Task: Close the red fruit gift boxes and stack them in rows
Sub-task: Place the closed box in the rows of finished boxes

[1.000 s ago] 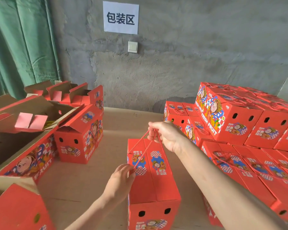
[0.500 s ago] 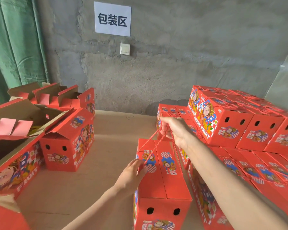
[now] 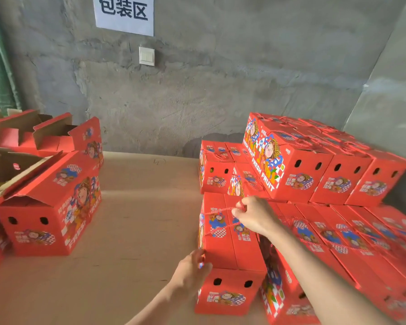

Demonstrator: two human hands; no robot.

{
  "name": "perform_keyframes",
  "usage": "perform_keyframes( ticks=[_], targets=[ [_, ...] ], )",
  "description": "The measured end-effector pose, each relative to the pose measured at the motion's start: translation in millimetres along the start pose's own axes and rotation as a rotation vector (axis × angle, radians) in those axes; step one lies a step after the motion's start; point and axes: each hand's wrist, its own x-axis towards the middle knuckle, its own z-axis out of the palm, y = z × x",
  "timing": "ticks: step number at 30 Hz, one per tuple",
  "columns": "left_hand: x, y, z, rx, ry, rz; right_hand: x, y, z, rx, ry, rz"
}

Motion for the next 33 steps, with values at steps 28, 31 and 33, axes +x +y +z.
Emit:
perform_keyframes(
  ticks=[28, 31, 33],
  targets=[
    [134, 45, 1, 0.569, 0.222, 0.211, 160, 96, 120, -0.320, -0.043, -0.153],
    [119, 31, -20, 0.530, 0.285, 0.099, 178, 95, 124, -0.309, -0.011, -0.171],
    [100, 18, -37, 0.532, 0.331, 0.052, 180, 93, 124, -0.343, -0.024, -0.155]
  ],
)
